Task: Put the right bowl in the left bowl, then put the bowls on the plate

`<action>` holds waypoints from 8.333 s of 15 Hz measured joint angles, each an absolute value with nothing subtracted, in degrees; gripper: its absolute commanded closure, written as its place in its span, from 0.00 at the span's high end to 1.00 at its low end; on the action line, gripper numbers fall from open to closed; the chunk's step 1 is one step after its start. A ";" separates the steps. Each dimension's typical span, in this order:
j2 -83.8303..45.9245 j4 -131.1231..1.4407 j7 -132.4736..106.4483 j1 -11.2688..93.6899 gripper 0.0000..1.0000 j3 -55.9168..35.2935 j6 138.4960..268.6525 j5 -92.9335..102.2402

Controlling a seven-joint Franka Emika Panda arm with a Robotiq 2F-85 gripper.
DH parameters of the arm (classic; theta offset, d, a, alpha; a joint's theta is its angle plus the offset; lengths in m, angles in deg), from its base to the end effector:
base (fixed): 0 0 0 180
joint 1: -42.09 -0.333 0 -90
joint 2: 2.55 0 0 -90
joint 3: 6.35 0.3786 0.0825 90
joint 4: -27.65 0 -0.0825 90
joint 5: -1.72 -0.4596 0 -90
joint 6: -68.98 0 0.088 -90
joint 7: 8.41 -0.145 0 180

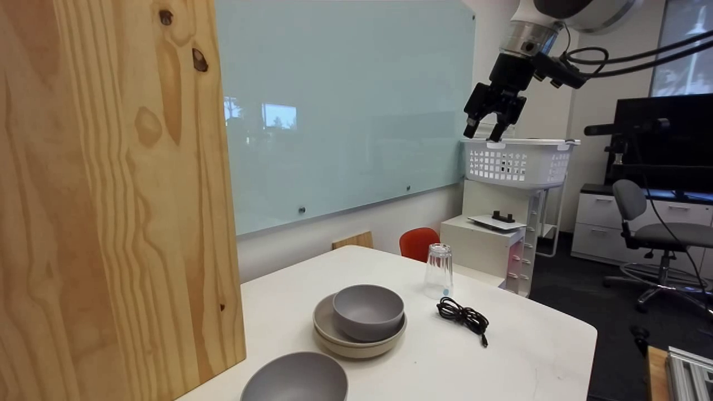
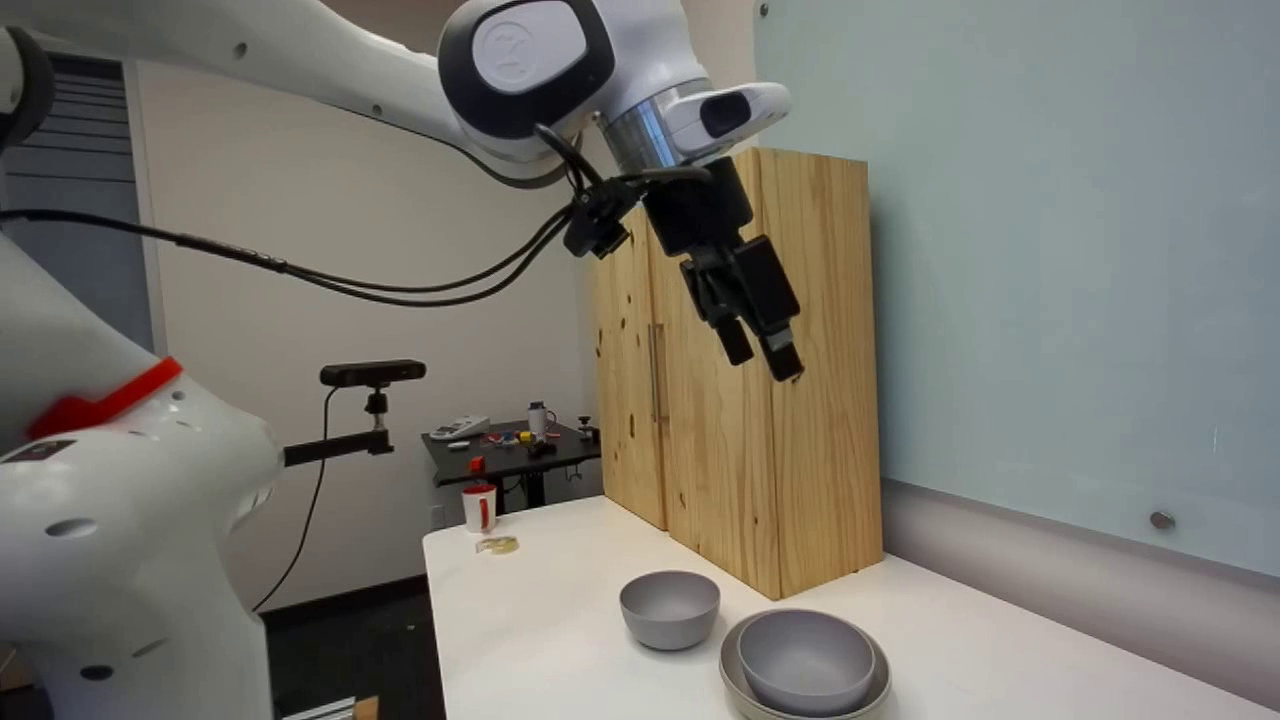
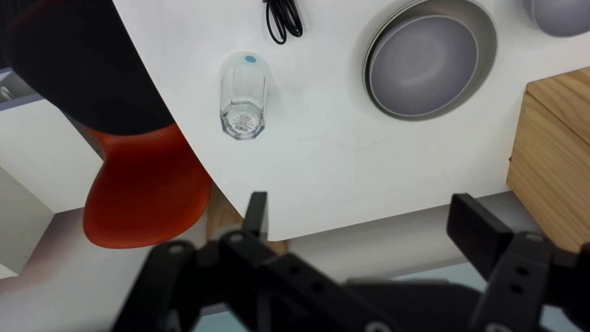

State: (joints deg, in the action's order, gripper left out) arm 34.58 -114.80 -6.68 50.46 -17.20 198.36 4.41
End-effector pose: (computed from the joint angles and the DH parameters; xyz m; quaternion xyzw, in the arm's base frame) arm 0.4164 -0.1554 0.5408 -0.9694 0.1312 -0.2074 0.0011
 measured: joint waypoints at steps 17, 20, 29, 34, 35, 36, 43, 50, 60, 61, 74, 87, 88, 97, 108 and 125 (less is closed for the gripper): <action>10.54 -113.82 -4.51 48.23 1.00 -18.35 211.22 -1.21; 8.36 -112.20 -3.65 47.53 1.00 -17.83 211.04 -3.35; -4.76 -102.51 -3.61 46.39 1.00 -13.06 209.71 -5.64; -12.12 -96.47 -3.61 46.56 1.00 -12.15 208.92 -5.64; -13.52 -95.39 -3.61 46.71 1.00 -12.02 208.78 -5.64; -14.71 -94.42 -3.61 46.84 1.00 -11.90 208.49 -5.66; -16.82 -92.90 -3.65 47.05 1.00 -11.17 208.40 -4.97; -20.51 -93.23 -3.36 47.83 1.00 -10.70 211.34 -5.78; -22.14 -92.77 -3.24 48.36 1.00 -9.71 211.51 -6.25; -22.73 -92.52 -3.05 48.59 1.00 -9.21 211.61 -6.86; -36.21 -83.04 7.66 53.28 0.58 -4.56 209.79 -10.12; -41.23 -76.81 9.88 55.02 0.01 -3.73 203.11 -8.59; -41.35 -76.48 9.88 54.95 0.02 -3.74 202.44 -7.89; -41.53 -69.76 9.87 53.41 0.02 -3.76 198.17 -5.35; -41.67 -67.41 9.71 52.81 0.00 -4.57 196.32 -3.66; -42.43 -67.40 9.72 52.88 0.30 -4.94 196.32 -3.66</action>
State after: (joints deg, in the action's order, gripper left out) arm -42.43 -67.40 9.72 52.88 -4.94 196.32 -3.66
